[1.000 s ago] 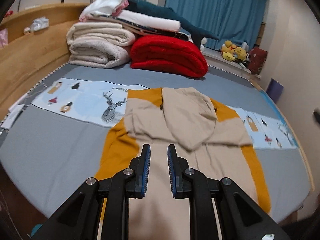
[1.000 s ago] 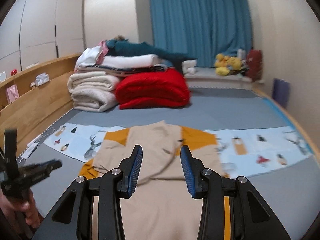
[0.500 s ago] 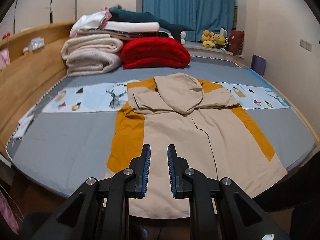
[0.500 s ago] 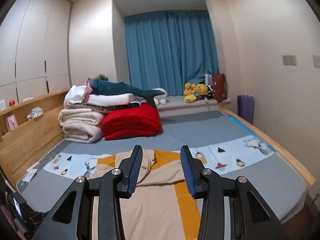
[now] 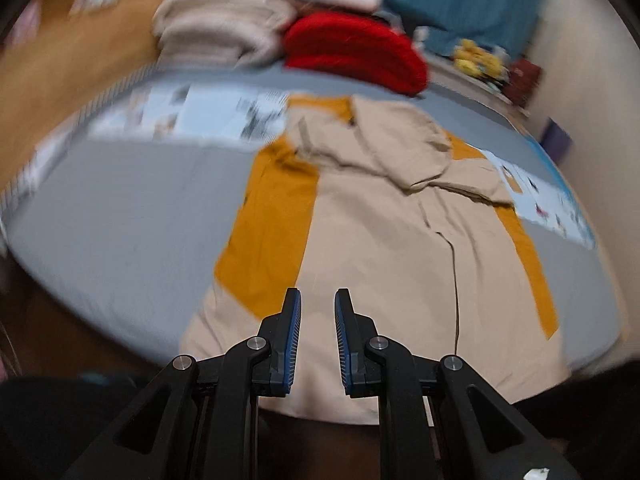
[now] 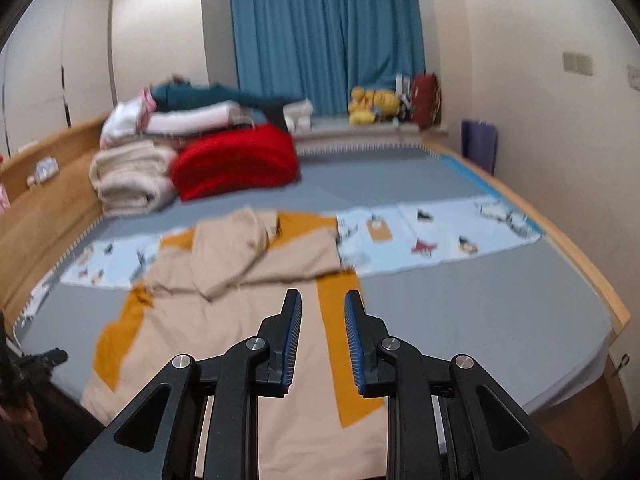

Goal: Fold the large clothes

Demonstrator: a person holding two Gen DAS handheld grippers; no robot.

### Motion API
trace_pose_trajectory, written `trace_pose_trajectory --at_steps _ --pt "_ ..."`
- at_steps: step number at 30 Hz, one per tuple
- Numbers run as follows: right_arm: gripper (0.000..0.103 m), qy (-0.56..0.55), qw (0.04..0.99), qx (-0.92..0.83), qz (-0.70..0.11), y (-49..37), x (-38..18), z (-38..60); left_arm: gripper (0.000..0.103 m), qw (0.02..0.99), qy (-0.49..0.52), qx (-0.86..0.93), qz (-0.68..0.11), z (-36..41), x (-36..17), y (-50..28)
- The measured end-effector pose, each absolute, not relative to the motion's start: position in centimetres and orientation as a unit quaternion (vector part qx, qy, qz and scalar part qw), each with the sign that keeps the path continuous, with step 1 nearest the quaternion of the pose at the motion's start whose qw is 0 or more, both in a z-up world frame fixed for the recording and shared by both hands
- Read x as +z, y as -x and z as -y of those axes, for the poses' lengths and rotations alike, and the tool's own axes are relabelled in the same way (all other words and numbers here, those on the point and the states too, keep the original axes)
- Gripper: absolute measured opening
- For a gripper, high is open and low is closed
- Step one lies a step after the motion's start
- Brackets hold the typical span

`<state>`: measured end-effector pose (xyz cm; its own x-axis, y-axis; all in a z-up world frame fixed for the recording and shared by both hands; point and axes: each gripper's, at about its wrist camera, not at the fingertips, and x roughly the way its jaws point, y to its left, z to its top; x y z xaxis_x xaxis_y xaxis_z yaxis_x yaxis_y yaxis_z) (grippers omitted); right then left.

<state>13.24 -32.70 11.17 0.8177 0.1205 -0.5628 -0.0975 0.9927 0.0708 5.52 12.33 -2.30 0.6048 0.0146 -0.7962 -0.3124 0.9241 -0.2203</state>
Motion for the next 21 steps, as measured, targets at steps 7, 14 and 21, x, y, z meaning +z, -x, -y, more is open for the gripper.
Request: trace_pose_trajectory --at_steps 7,14,21 --pt "0.024 -0.063 0.931 0.028 -0.359 -17.4 2.9 37.1 0.015 0.836 0.274 0.128 -0.458 -16.6 -4.7 -5.6" --pt "0.024 -0.117 0.899 0.015 -0.422 -19.3 -1.7 39.6 0.014 0.823 0.259 0.116 -0.492 -19.3 -3.6 -7.9" --pt "0.025 -0.068 0.87 0.021 -0.487 -21.2 -5.5 37.6 0.015 0.784 0.277 0.141 -0.537 -24.4 -8.9 -9.7"
